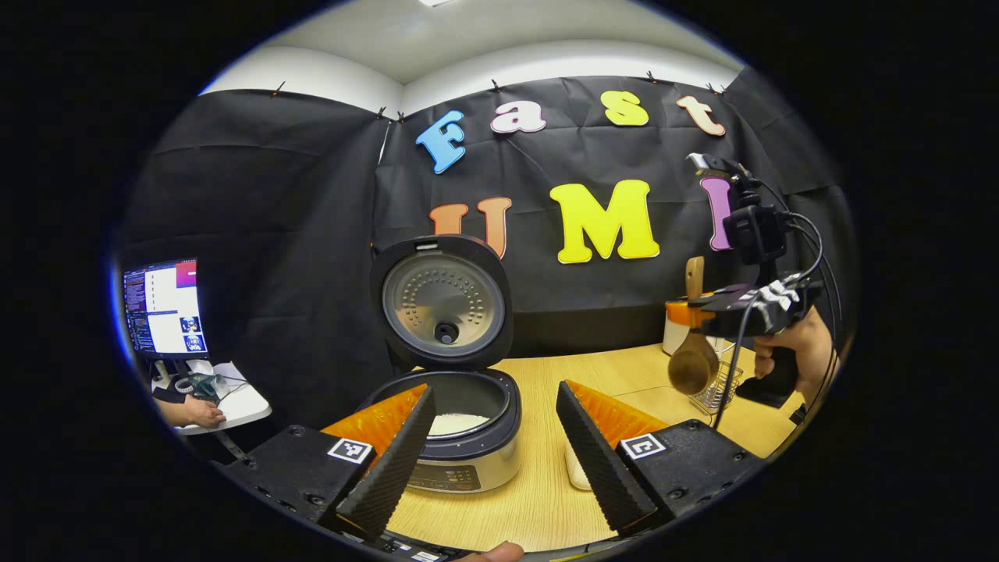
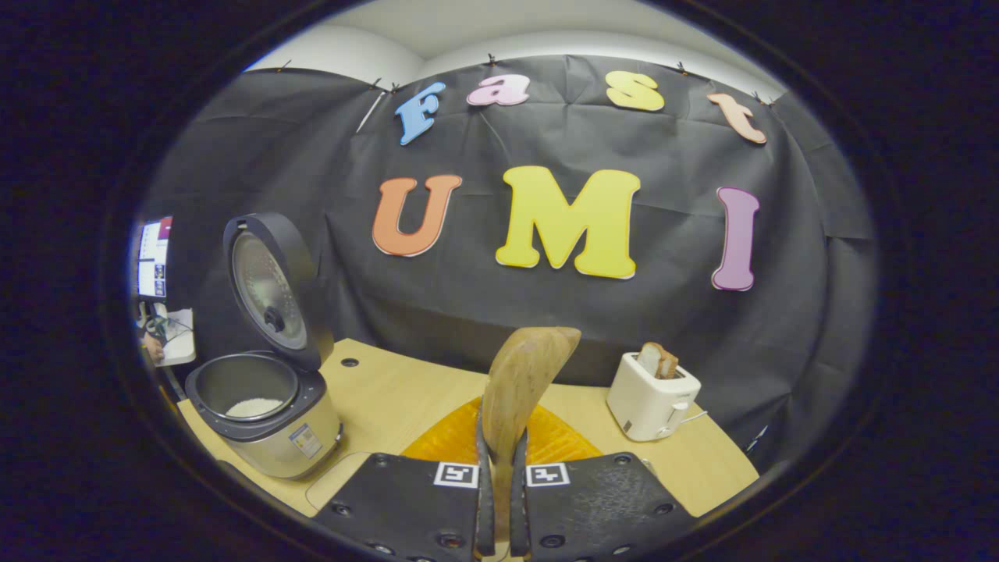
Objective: Close the left gripper, press the button to open the rice cooker; take a wooden spoon from the chopstick holder with the right hand, scoop a spoonful of rice and pour it into the rice cooker, then put the wooden spoon back into the chopstick holder.
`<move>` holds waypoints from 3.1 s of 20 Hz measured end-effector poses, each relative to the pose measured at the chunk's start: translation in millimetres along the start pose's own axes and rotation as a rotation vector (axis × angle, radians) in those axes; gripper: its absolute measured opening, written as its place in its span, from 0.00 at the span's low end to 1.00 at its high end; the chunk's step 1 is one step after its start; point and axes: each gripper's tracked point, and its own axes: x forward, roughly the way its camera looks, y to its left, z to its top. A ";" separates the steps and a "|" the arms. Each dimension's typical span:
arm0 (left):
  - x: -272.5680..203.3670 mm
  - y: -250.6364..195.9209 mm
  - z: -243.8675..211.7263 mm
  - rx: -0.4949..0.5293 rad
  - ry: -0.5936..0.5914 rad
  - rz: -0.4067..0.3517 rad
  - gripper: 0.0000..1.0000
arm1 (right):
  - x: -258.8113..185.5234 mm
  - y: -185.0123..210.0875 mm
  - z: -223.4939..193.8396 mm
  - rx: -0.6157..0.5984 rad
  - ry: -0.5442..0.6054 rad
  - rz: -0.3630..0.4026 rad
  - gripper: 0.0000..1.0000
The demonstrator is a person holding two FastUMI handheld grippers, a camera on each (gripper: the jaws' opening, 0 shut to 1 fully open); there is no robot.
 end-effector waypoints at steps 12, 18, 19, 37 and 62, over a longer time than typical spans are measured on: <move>5.6 -0.6 -4.5 -0.005 0.010 -0.007 0.99 | 26.9 19.2 -97.2 -0.072 0.114 -0.202 0.07; 5.6 2.8 -5.8 -0.010 0.012 -0.007 1.00 | 44.6 32.7 -120.3 -0.085 0.218 -0.265 0.08; 5.6 4.2 -5.4 -0.009 0.012 -0.006 0.99 | 47.3 39.5 -126.4 -0.079 0.242 -0.253 0.08; 10.7 20.4 -10.1 -0.074 0.025 -0.025 0.99 | 24.0 123.3 -122.2 0.259 0.274 0.040 0.07; 17.3 14.6 -17.0 -0.064 0.042 -0.028 1.00 | 16.6 39.5 -114.0 1.165 0.373 0.217 0.10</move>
